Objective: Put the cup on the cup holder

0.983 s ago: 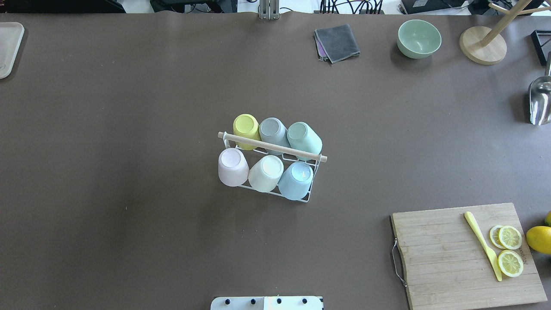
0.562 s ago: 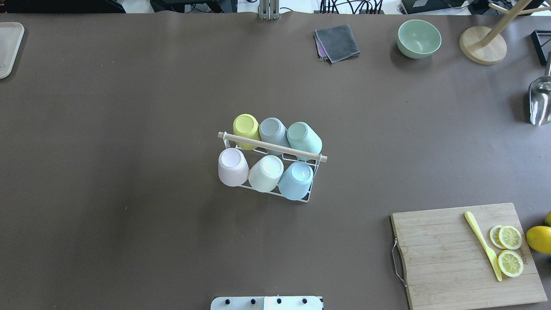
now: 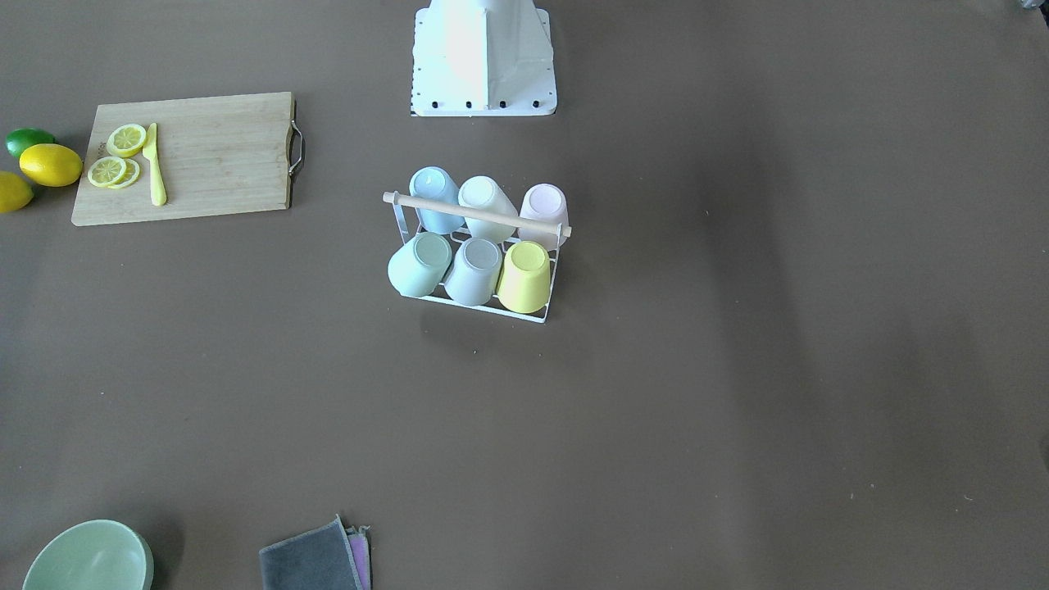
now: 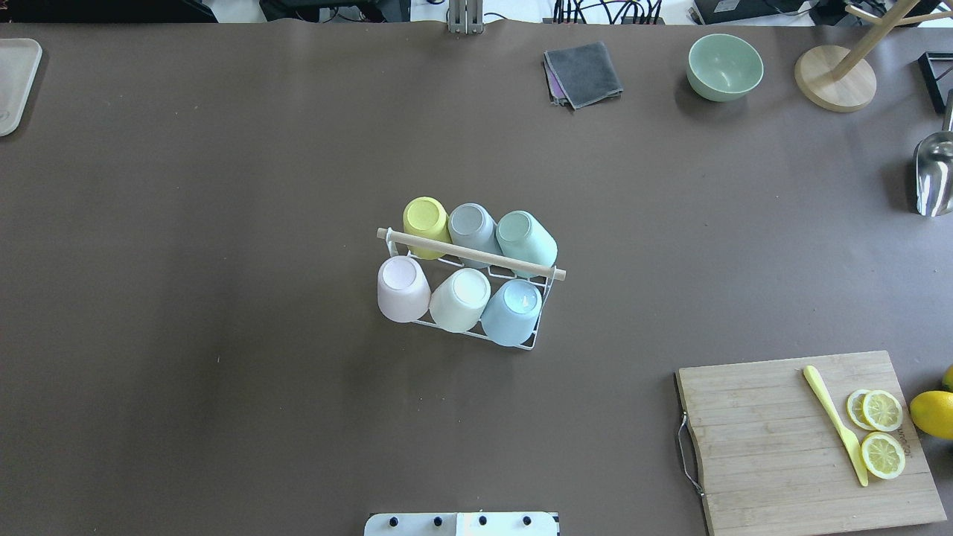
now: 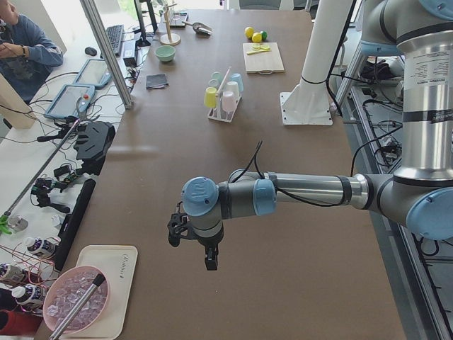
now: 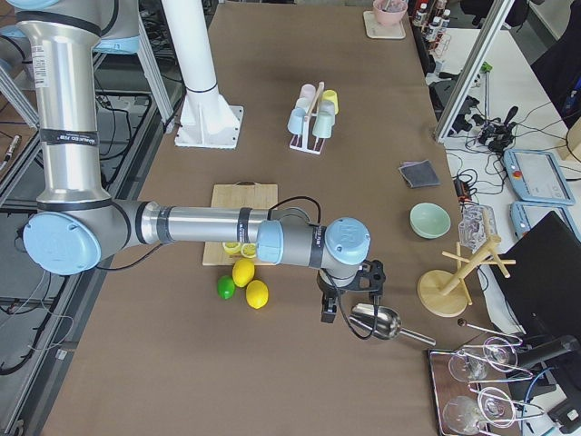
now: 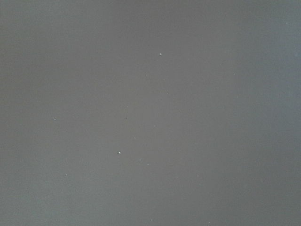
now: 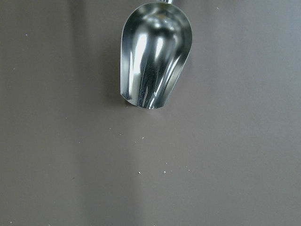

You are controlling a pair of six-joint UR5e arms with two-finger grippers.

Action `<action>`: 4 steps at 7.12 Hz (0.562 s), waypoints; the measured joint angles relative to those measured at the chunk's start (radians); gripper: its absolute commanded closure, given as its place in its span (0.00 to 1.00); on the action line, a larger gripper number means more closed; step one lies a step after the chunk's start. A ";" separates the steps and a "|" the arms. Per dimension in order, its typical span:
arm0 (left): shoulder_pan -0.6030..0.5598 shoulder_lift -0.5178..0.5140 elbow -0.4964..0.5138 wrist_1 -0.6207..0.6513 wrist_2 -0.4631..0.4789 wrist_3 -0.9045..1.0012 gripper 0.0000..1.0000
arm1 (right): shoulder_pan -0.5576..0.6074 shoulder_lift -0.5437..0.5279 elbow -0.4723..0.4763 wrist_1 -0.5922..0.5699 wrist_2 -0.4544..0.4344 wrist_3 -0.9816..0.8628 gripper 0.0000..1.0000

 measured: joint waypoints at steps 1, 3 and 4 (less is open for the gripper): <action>0.001 0.002 0.000 -0.003 0.000 0.000 0.02 | 0.000 -0.002 0.003 0.000 0.000 0.000 0.00; 0.002 0.003 0.001 -0.008 0.000 0.000 0.02 | 0.000 -0.004 0.006 0.000 -0.001 -0.001 0.00; 0.002 0.003 0.002 -0.008 0.003 0.002 0.02 | 0.001 -0.004 0.006 0.000 -0.001 -0.001 0.00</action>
